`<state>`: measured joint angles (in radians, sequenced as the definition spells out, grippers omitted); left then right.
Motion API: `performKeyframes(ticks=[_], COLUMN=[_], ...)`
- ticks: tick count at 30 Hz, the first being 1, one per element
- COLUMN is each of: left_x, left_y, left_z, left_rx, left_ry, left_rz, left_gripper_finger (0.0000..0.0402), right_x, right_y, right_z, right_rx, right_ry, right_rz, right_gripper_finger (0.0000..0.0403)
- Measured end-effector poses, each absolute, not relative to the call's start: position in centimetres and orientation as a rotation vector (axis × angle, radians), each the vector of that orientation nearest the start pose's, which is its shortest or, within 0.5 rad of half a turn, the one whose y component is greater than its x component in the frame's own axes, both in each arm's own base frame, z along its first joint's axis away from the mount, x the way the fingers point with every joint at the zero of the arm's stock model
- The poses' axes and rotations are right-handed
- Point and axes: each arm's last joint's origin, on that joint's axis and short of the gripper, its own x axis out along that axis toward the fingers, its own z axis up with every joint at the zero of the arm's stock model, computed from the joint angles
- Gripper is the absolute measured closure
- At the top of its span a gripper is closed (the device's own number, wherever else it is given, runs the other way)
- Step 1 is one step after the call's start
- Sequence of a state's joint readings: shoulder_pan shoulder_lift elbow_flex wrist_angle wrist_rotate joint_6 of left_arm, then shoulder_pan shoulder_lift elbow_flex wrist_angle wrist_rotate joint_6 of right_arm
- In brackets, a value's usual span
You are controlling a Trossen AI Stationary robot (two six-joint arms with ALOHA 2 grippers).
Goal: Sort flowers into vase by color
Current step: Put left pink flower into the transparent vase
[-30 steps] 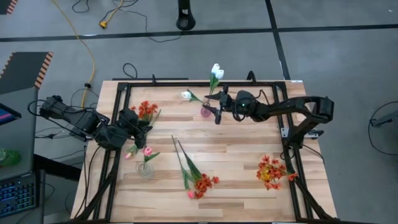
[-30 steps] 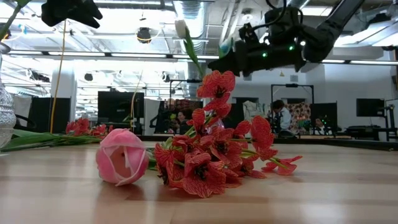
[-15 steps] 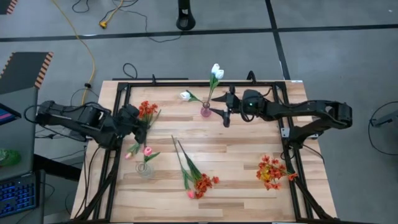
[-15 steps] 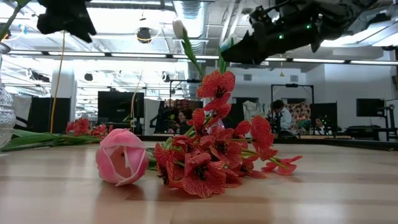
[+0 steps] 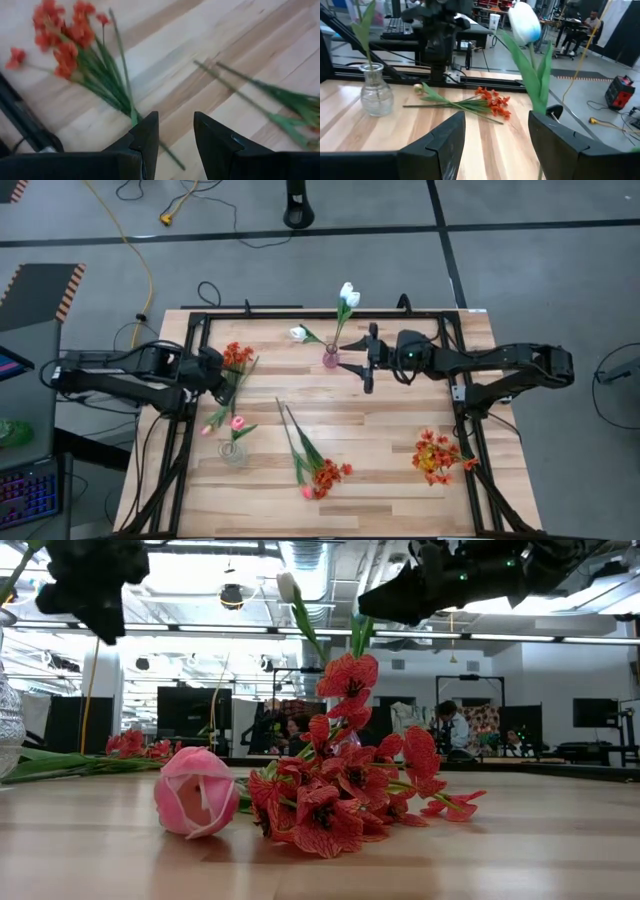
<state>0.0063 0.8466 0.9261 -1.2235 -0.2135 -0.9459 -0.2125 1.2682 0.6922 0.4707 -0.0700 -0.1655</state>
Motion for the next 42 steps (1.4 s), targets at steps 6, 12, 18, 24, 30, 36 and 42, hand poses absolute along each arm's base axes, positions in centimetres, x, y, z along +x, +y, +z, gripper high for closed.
performKeyframes(ticks=[6, 12, 18, 24, 30, 36, 42], left_x=[12.4, 11.8, 12.2, 12.6, 13.4, 14.5, 15.5], left_y=[1.0, 1.3, 1.4, 1.5, 1.7, 1.9, 2.0], left_z=[26.4, 23.3, 21.2, 19.3, 18.2, 16.9, 16.1], left_rx=[-0.79, -0.853, -0.879, -0.858, -0.771, -0.704, -0.68], left_ry=[1.084, 1.198, 1.197, 1.249, 1.334, 1.414, 1.434], left_rz=[0.712, 0.728, 0.69, 0.706, 0.735, 0.723, 0.675], left_gripper_finger=[0.0292, 0.0292, 0.0292, 0.0292, 0.0292, 0.0291, 0.0291], right_x=[27.1, 27.1, 27.1, 27.1, 27.1, 27.1, 27.1], right_y=[-5.0, -5.0, -5.0, -5.0, -4.9, -4.8, -4.8], right_z=[26.2, 26.2, 26.2, 26.2, 26.2, 26.2, 26.2], right_rx=[-0.152, -0.152, -0.152, -0.152, -0.152, -0.152, -0.152], right_ry=[0.115, 0.115, 0.114, 0.114, 0.114, 0.114, 0.114], right_rz=[-0.111, -0.109, -0.109, -0.108, -0.103, -0.1, -0.1], right_gripper_finger=[0.0159, 0.0159, 0.0159, 0.0159, 0.0159, 0.0159, 0.0159])
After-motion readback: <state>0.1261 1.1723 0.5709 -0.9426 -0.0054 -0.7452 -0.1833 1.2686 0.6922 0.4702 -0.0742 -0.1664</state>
